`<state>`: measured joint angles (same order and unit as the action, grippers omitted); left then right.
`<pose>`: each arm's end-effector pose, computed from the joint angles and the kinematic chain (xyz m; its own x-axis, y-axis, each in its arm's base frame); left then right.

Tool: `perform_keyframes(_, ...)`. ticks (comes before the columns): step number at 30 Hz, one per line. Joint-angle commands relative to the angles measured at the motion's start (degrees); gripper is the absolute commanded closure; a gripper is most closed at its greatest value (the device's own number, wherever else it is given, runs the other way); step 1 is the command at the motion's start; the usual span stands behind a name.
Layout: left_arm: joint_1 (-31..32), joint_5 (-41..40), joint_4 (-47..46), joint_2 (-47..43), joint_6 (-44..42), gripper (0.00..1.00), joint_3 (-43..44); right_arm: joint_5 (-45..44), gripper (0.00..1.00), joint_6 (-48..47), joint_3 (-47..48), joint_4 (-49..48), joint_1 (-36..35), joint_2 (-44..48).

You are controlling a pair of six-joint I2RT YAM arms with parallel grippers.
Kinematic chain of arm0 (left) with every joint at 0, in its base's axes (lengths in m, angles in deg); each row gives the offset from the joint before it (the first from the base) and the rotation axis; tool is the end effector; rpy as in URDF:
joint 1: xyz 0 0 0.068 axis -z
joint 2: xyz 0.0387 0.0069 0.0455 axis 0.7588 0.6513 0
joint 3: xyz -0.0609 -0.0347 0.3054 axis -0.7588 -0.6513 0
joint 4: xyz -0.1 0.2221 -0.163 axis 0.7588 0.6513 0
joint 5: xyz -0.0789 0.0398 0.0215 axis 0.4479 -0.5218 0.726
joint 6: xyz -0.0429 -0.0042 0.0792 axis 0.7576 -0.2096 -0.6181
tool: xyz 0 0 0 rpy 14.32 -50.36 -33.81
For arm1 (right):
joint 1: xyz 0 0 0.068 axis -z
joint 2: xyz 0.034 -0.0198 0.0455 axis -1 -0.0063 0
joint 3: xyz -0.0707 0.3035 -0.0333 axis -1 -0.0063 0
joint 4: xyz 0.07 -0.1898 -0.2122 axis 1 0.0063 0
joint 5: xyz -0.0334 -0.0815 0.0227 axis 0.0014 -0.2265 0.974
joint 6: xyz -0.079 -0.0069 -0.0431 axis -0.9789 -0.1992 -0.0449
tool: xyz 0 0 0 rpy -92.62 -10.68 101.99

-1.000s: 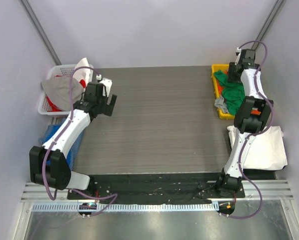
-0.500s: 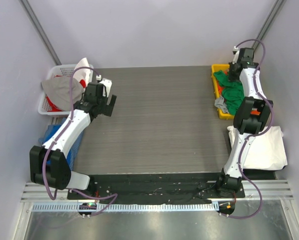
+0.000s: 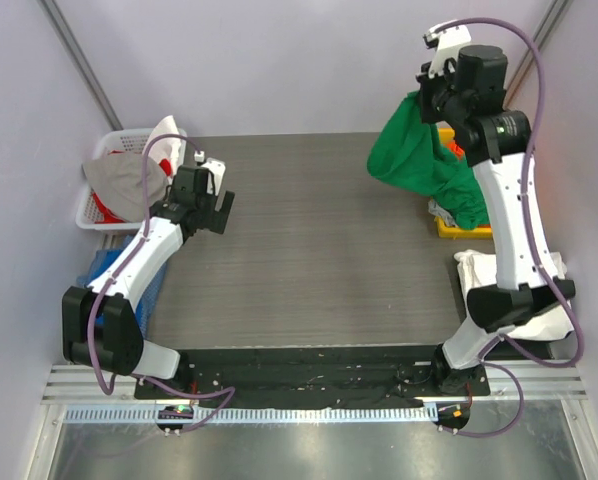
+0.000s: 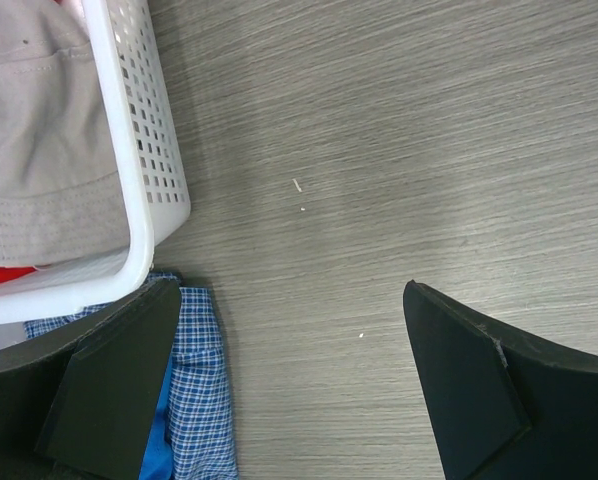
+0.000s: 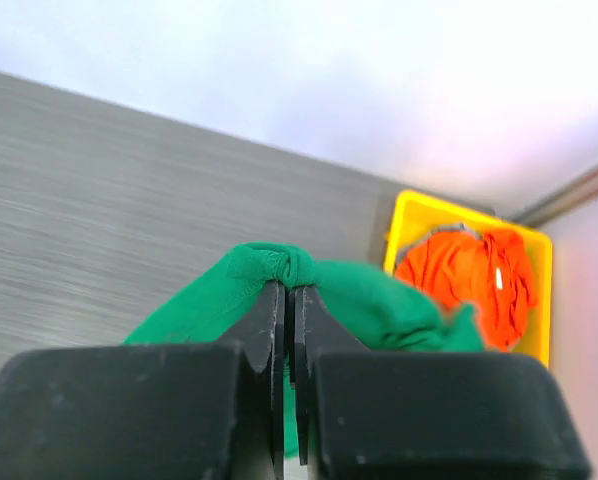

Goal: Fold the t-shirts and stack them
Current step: Move the tshirt to the center of the board

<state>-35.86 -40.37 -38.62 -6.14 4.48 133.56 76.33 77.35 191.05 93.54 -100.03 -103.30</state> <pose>0.3595 -0.0658 0.2812 -0.6784 0.2754 -0.6811 0.1333 0.9578 0.2545 0.4170 0.0732 0.5487 -0.2867 -0.2377 -0.9281 -0.1995 0.9623 -0.1848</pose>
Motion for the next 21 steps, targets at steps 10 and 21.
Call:
perform_keyframes(10,0.0,-1.3,-3.3,-3.0,-0.5,0.00,0.2,14.5,0.99,6.9,1.2,2.6,-8.7,1.9)
perform_keyframes(21,0.0,-2.8,-5.5,-2.1,0.0,0.00,-0.2,16.7,0.99,6.7,8.2,3.4,-22.0,-8.2)
